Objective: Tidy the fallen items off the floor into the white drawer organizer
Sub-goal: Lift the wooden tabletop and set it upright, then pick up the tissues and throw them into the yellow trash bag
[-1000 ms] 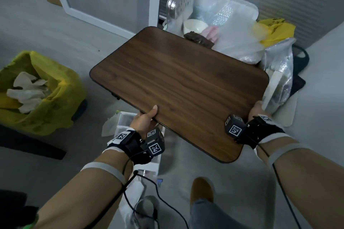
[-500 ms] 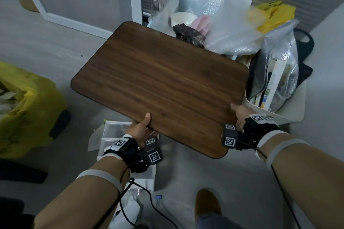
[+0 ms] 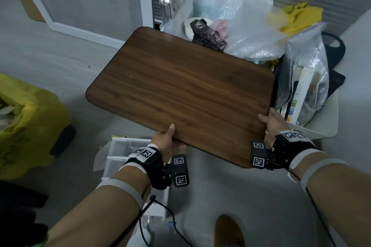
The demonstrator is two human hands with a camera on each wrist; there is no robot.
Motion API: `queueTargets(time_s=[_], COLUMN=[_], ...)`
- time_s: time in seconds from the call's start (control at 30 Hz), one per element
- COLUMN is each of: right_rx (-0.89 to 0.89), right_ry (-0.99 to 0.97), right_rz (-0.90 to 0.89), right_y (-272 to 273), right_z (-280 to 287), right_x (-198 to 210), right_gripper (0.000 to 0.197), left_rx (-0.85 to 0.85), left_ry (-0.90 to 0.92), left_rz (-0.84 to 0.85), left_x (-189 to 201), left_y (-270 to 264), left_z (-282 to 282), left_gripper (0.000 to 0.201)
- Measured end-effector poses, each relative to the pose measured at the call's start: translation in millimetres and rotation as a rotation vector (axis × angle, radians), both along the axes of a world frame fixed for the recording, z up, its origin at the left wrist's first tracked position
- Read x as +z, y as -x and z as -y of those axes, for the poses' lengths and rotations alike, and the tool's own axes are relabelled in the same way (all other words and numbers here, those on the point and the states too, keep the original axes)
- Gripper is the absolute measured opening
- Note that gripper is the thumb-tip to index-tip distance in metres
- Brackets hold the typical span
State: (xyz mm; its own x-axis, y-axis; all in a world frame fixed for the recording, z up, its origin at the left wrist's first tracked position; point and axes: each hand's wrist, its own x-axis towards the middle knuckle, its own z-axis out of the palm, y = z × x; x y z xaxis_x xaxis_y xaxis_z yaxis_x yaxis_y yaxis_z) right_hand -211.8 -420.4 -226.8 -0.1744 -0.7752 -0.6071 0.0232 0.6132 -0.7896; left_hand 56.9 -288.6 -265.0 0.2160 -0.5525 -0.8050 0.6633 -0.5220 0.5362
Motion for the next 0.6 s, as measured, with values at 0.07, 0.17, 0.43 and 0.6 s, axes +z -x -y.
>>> queueTargets(time_s=[0.07,0.17,0.43,0.6], right_rx=[0.023,0.107,0.136,0.501], right_ry=[-0.010,-0.015,0.141,-0.168], right_rz=[0.009,-0.074,-0.259,-0.054], right_y=[4,12,-46,-116], right_z=[1,3,-84,-178], right_x=[6,8,52,59], right_gripper=[0.053,0.049,0.017,0.008], left_rx=[-0.022,-0.094,-0.085,-0.039], left_ry=[0.006,-0.002,-0.156,-0.298], left_rz=[-0.016,0.007,0.139,0.153], left_x=[2,9,42,44], left_y=[3,-1,-68,-98], left_z=[4,-3,-125,-243], left_gripper=[0.028,0.024,0.012,0.011])
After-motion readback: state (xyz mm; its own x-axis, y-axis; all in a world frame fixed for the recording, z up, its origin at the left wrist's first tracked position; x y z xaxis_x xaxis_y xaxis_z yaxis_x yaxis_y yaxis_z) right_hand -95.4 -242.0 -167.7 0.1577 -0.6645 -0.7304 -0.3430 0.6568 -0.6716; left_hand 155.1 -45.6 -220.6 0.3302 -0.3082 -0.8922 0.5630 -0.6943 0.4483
